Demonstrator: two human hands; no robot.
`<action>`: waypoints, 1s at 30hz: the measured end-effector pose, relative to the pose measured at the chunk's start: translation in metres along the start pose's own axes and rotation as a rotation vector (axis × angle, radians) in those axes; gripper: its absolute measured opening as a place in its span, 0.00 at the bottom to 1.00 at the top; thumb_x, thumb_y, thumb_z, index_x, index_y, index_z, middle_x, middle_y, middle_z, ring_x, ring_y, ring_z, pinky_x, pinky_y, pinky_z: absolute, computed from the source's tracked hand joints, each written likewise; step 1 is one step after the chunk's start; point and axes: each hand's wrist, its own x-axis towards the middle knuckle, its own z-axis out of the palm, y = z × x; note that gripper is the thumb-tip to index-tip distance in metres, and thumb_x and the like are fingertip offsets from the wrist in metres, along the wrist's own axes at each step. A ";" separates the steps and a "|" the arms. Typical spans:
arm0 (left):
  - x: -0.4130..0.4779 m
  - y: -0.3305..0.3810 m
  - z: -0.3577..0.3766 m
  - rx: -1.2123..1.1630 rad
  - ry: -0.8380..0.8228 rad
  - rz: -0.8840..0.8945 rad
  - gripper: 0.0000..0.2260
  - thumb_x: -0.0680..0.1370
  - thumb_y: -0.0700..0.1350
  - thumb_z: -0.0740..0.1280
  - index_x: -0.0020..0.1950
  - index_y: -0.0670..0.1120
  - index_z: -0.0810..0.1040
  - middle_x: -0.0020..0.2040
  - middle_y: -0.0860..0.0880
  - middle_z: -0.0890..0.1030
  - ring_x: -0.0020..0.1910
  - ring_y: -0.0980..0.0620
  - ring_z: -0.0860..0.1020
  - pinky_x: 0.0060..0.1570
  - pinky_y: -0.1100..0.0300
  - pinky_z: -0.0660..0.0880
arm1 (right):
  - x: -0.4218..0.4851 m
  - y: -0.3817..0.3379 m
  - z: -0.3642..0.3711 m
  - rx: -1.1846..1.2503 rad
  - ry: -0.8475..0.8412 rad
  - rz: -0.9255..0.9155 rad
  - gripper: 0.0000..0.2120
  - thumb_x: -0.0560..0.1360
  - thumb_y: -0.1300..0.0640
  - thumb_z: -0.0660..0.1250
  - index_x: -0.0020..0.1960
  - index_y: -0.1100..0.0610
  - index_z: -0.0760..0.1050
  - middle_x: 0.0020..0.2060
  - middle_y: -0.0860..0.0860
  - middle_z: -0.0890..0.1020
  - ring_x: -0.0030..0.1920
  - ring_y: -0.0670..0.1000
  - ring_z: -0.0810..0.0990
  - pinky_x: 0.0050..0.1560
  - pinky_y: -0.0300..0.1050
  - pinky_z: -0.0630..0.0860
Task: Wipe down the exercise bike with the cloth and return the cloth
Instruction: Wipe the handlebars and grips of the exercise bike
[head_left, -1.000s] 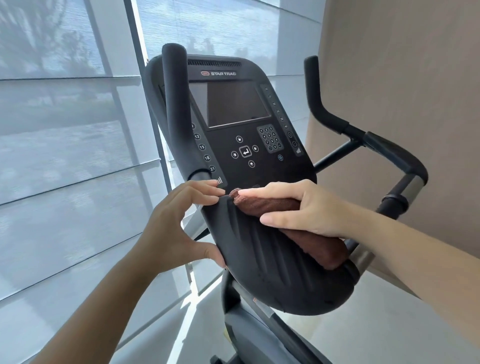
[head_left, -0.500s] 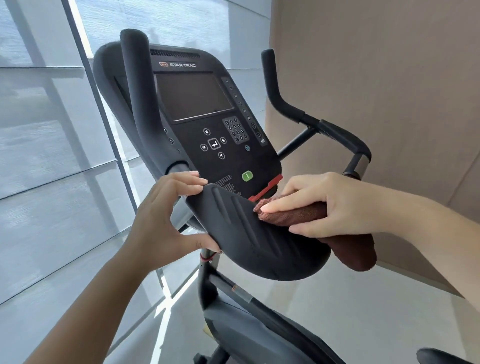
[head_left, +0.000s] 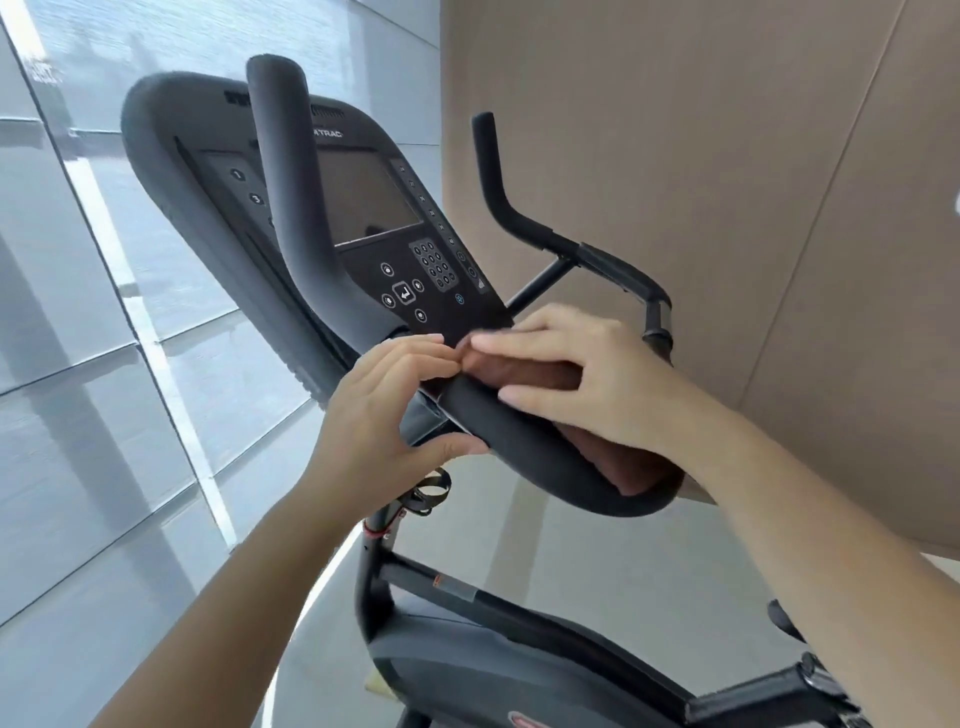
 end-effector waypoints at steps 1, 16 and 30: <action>0.000 -0.001 0.001 -0.013 0.020 0.015 0.27 0.69 0.61 0.67 0.50 0.37 0.77 0.52 0.52 0.76 0.59 0.52 0.72 0.61 0.58 0.68 | 0.000 -0.003 0.004 -0.024 -0.065 0.032 0.20 0.72 0.54 0.69 0.62 0.41 0.73 0.53 0.45 0.77 0.54 0.41 0.74 0.59 0.33 0.67; -0.003 -0.013 0.008 -0.082 0.069 0.065 0.23 0.70 0.58 0.68 0.49 0.38 0.78 0.51 0.45 0.81 0.56 0.45 0.77 0.58 0.53 0.70 | -0.051 -0.021 0.008 -0.148 0.236 0.133 0.17 0.72 0.57 0.69 0.59 0.45 0.75 0.50 0.48 0.78 0.51 0.42 0.75 0.54 0.29 0.67; -0.004 -0.019 0.002 -0.082 -0.005 0.129 0.22 0.72 0.57 0.66 0.52 0.38 0.78 0.54 0.44 0.80 0.58 0.44 0.76 0.58 0.52 0.69 | -0.024 -0.030 0.008 -0.358 -0.110 -0.038 0.17 0.73 0.55 0.67 0.61 0.45 0.74 0.52 0.51 0.73 0.56 0.52 0.73 0.61 0.45 0.70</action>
